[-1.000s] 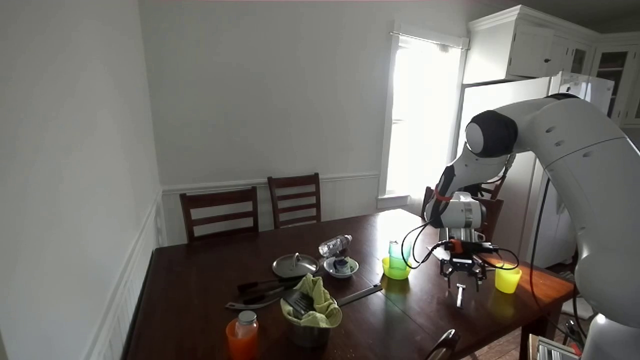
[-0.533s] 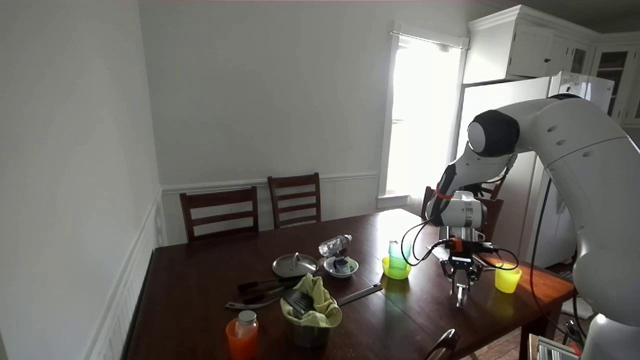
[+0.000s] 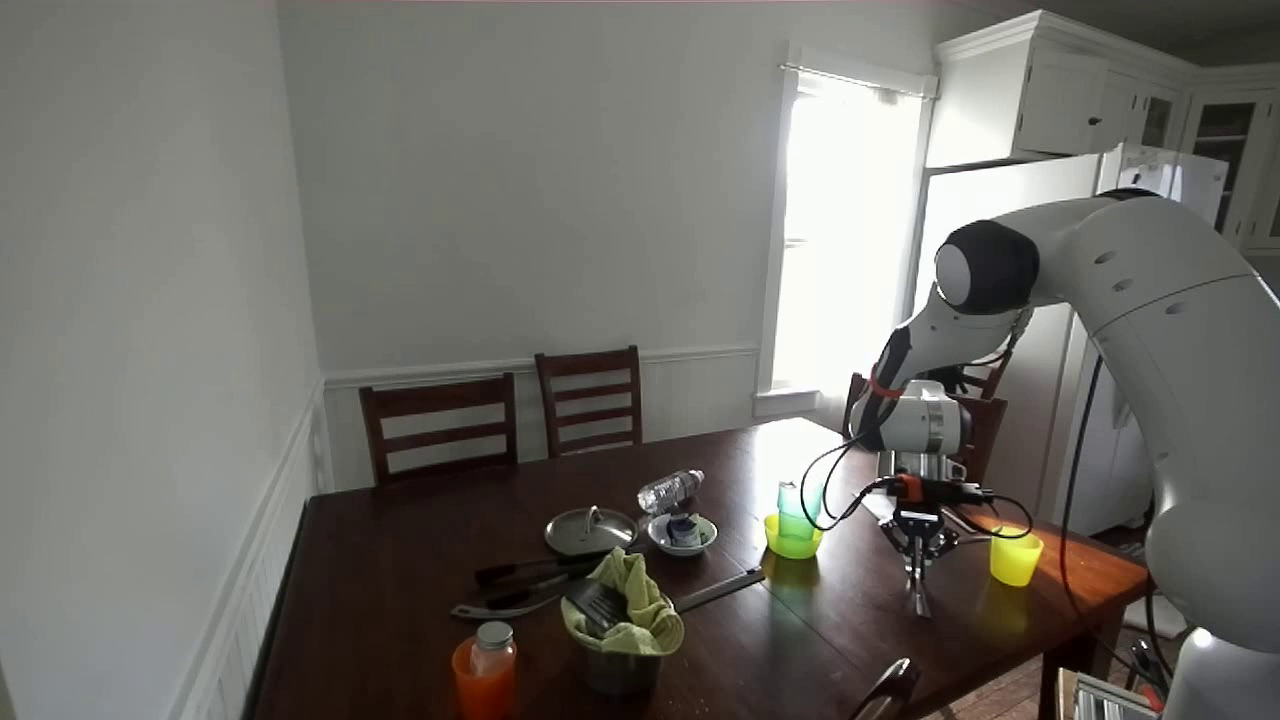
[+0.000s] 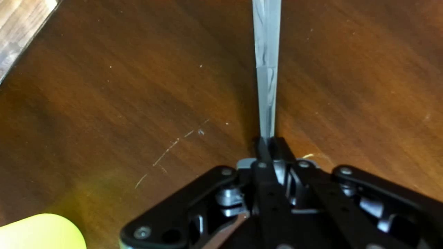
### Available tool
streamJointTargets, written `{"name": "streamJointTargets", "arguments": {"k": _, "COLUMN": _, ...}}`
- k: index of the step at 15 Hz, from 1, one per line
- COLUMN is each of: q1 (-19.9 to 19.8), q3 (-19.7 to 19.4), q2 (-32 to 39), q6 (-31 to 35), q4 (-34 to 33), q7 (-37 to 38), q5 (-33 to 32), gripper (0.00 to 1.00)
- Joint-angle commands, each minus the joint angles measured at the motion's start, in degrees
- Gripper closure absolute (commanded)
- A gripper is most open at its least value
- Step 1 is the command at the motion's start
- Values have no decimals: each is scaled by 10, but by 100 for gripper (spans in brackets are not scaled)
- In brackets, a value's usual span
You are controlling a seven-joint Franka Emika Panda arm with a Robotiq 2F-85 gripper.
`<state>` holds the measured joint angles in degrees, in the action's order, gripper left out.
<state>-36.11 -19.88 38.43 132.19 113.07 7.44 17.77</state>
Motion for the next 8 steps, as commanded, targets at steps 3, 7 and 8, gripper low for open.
{"name": "streamJointTargets", "arguments": {"k": 3, "q1": -14, "q3": 12, "q2": -8, "q6": -21, "q4": -7, "q7": -10, "q5": 11, "gripper": 98}}
{"name": "streamJointTargets", "arguments": {"k": 7, "q1": -3, "q3": 0, "q2": -28, "q6": -36, "q4": -9, "q7": 4, "q5": -1, "gripper": 98}}
{"name": "streamJointTargets", "arguments": {"k": 8, "q1": 1, "q3": -4, "q2": -35, "q6": -40, "q4": -13, "q7": 10, "q5": -5, "gripper": 98}}
